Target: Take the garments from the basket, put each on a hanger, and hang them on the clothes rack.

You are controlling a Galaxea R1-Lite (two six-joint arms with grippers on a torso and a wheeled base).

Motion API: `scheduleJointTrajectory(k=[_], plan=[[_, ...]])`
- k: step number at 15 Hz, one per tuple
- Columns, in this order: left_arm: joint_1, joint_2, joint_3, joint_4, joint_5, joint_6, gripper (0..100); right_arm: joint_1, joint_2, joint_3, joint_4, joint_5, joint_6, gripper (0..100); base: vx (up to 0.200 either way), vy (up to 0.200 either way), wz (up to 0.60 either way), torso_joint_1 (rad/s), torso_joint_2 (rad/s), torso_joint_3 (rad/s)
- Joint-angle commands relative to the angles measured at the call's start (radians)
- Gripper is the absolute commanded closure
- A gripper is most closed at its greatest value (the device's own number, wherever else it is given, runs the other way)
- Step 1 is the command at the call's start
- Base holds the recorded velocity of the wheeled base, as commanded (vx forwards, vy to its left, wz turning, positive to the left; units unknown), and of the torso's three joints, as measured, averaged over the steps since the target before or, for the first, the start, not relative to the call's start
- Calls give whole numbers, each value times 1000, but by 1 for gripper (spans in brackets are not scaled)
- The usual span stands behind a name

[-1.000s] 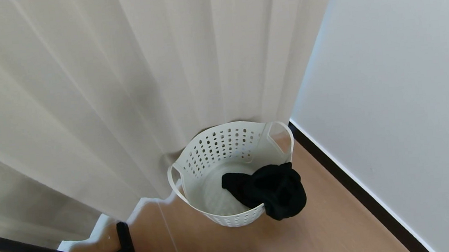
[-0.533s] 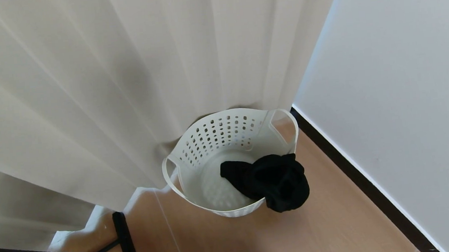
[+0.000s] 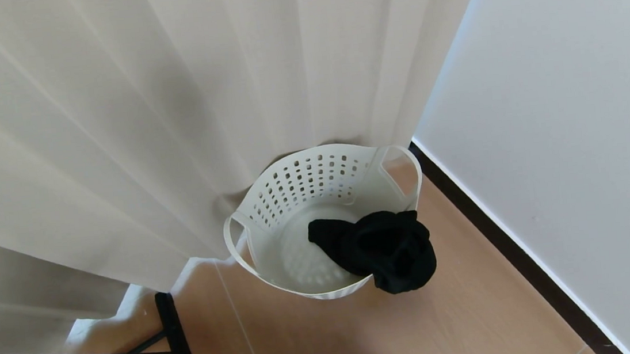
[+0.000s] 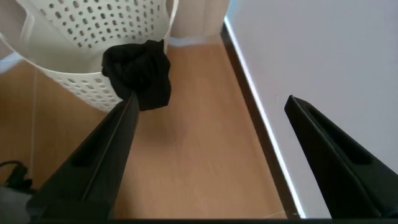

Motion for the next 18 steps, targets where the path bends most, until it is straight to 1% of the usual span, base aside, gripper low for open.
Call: scheduleJointTrajectory(k=[1, 2, 3, 4, 5, 7, 8, 9, 10, 11, 12, 13, 14, 17, 18], plan=[[0, 1, 0, 0, 0, 0, 0, 130, 592, -331, 7, 22, -125, 0, 0, 0, 0, 0, 0, 0], [0, 1, 0, 0, 0, 0, 0, 132, 737, -431, 15, 20, -248, 0, 0, 0, 0, 0, 0, 0], [0, 1, 0, 0, 0, 0, 0, 136, 842, -514, 25, 22, -326, 0, 0, 0, 0, 0, 0, 0], [0, 1, 0, 0, 0, 0, 0, 150, 892, -561, 42, 22, -357, 0, 0, 0, 0, 0, 0, 0], [0, 1, 0, 0, 0, 0, 0, 196, 1027, -718, 160, 20, -457, 0, 0, 0, 0, 0, 0, 0], [0, 1, 0, 0, 0, 0, 0, 224, 1138, -899, 364, 22, -632, 0, 0, 0, 0, 0, 0, 0], [0, 1, 0, 0, 0, 0, 0, 251, 1187, -977, 430, 22, -693, 0, 0, 0, 0, 0, 0, 0], [0, 1, 0, 0, 0, 0, 0, 251, 1187, -977, 430, 22, -693, 0, 0, 0, 0, 0, 0, 0], [0, 1, 0, 0, 0, 0, 0, 296, 1320, -1103, 502, 26, -774, 0, 0, 0, 0, 0, 0, 0], [0, 1, 0, 0, 0, 0, 0, 300, 1377, -1126, 498, 60, -877, 0, 0, 0, 0, 0, 0, 0], [0, 1, 0, 0, 0, 0, 0, 299, 1414, -1141, 499, 78, -957, 0, 0, 0, 0, 0, 0, 0], [0, 1, 0, 0, 0, 0, 0, 299, 1420, -1143, 498, 78, -971, 0, 0, 0, 0, 0, 0, 0], [0, 1, 0, 0, 0, 0, 0, 297, 1474, -1169, 479, 75, -977, 0, 0, 0, 0, 0, 0, 0], [0, 1, 0, 0, 0, 0, 0, 296, 1642, -1292, 463, 72, -958, 0, 0, 0, 0, 0, 0, 0], [0, 1, 0, 0, 0, 0, 0, 294, 1678, -1318, 463, 72, -949, 0, 0, 0, 0, 0, 0, 0]])
